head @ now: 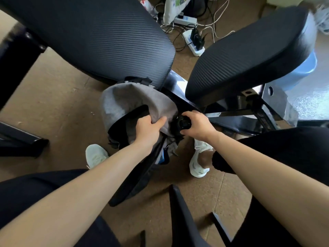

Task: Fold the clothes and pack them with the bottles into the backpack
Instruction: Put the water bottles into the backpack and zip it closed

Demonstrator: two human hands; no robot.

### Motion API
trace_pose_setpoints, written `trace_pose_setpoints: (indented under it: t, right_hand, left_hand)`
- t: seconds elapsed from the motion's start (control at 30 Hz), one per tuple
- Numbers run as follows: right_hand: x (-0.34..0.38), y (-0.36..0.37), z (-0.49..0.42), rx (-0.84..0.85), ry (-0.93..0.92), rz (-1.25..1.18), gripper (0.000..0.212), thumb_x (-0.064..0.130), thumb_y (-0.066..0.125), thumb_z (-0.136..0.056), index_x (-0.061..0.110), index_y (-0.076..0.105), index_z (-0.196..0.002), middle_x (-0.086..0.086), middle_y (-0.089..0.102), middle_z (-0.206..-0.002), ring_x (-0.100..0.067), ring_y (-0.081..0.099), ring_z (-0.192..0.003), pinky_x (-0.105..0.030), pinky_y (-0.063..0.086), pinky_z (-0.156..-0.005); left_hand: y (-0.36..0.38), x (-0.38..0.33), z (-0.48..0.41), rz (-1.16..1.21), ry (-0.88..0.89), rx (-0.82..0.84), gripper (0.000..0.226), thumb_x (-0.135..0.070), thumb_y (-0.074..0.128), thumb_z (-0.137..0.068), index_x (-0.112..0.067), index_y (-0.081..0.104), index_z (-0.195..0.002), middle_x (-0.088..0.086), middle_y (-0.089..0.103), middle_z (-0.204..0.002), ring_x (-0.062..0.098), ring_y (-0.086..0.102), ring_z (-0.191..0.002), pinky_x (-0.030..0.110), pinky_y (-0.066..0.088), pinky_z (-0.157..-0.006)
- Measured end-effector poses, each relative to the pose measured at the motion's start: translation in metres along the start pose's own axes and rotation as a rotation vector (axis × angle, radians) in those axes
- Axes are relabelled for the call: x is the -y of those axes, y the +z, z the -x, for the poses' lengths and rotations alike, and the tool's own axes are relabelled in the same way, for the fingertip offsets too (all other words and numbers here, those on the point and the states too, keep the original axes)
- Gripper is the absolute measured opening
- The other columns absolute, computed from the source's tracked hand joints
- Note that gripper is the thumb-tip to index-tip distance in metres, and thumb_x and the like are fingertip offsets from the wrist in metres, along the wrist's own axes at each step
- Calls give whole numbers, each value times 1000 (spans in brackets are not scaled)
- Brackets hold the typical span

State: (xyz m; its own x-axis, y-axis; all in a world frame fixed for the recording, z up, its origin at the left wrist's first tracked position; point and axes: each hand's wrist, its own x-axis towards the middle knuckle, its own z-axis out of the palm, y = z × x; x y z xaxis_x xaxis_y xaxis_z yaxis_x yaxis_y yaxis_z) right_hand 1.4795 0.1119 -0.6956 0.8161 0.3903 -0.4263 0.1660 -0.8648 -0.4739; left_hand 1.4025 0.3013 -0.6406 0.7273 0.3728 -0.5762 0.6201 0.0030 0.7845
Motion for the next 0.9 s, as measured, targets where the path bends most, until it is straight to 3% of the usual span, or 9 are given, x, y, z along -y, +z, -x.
trace_pose_setpoints:
  t: [0.2, 0.33, 0.43, 0.53, 0.67, 0.8, 0.9]
  right_hand:
    - [14, 14, -11, -33, 39, 37, 64, 38, 85, -73, 15, 61, -128, -13, 60, -118, -35, 58, -110, -43, 49, -96]
    - [14, 16, -15, 52, -156, 208, 58, 27, 82, -78, 7, 61, -128, -17, 57, -119, -38, 52, -111, -45, 45, -98]
    - [7, 6, -22, 60, -216, 202, 73, 27, 82, -77, 10, 53, -143, -14, 56, -133, -38, 49, -119, -43, 42, -105]
    - [11, 3, -23, 46, -245, 209, 91, 33, 85, -74, 8, 44, -150, -14, 53, -142, -37, 50, -124, -41, 40, -108]
    - [22, 2, -23, 19, -229, 120, 76, 38, 86, -73, 13, 57, -138, -11, 63, -124, -32, 59, -115, -39, 45, -99]
    - [30, -12, -30, -35, 5, 97, 63, 57, 85, -67, 14, 63, -108, -4, 66, -98, -25, 63, -88, -39, 55, -78]
    - [35, -8, -28, 34, -122, 194, 58, 46, 86, -68, 12, 65, -110, -8, 69, -102, -30, 64, -94, -39, 54, -81]
  left_hand:
    - [4, -7, -5, 39, 41, 8, 40, -31, 77, -89, -4, 60, -64, 20, 75, -79, 37, 74, -86, 58, 57, -87]
    - [6, -7, -7, 16, 46, 12, 40, -28, 76, -91, -9, 57, -62, 18, 74, -73, 34, 74, -81, 53, 59, -85]
    - [3, -14, -9, 64, 56, 18, 34, -26, 75, -93, 0, 66, -73, 15, 75, -75, 21, 71, -75, 42, 57, -77]
    - [-4, -19, -15, 116, 84, 14, 41, -31, 77, -89, 9, 69, -85, 21, 76, -86, 26, 74, -82, 43, 59, -82]
    - [-15, -16, -17, 125, 90, 38, 35, -34, 75, -86, 1, 73, -85, 20, 77, -85, 35, 75, -92, 56, 59, -91]
    - [-22, -15, -13, 166, 102, 9, 31, -22, 74, -93, 8, 71, -89, 22, 76, -91, 36, 75, -95, 54, 59, -91]
    - [-24, -17, -8, 184, 100, 29, 27, -19, 73, -95, 7, 72, -91, 19, 77, -91, 31, 76, -94, 53, 59, -93]
